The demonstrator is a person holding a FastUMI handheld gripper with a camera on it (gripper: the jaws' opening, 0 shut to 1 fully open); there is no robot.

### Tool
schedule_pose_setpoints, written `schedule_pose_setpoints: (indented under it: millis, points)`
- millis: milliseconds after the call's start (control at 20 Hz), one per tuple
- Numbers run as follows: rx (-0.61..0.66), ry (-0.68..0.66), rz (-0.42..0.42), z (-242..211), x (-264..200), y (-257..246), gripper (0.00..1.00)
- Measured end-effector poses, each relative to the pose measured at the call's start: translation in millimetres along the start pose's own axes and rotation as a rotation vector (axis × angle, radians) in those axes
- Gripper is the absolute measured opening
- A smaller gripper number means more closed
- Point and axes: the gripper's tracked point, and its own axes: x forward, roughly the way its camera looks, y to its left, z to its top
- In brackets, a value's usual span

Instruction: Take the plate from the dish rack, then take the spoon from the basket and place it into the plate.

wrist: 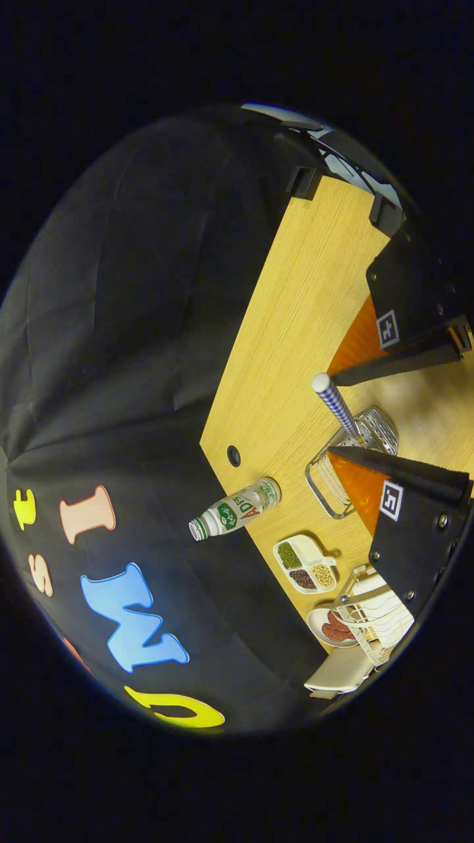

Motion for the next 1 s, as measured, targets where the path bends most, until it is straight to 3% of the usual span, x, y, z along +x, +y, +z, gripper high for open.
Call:
schedule_pose_setpoints:
  millis: [200,300,400,450,550,600,650,700,1000]
  points:
    - [-0.001,0.003,-0.027,0,10,-6,0.56]
    - [0.001,0.003,-0.019,4,13,-5,0.39]
    - [0.007,0.005,-0.024,5,14,-3,0.33]
    - [0.024,-0.014,0.016,10,14,5,0.33]
    - [0.046,-0.039,0.073,19,15,23,0.11]
    - [0.023,-0.038,0.052,18,13,21,0.09]
    - [0.02,-0.062,0.099,23,9,33,0.09]
    - [0.001,-0.059,0.104,25,13,41,0.01]
    - [-0.087,-0.074,0.108,27,14,59,0.0]
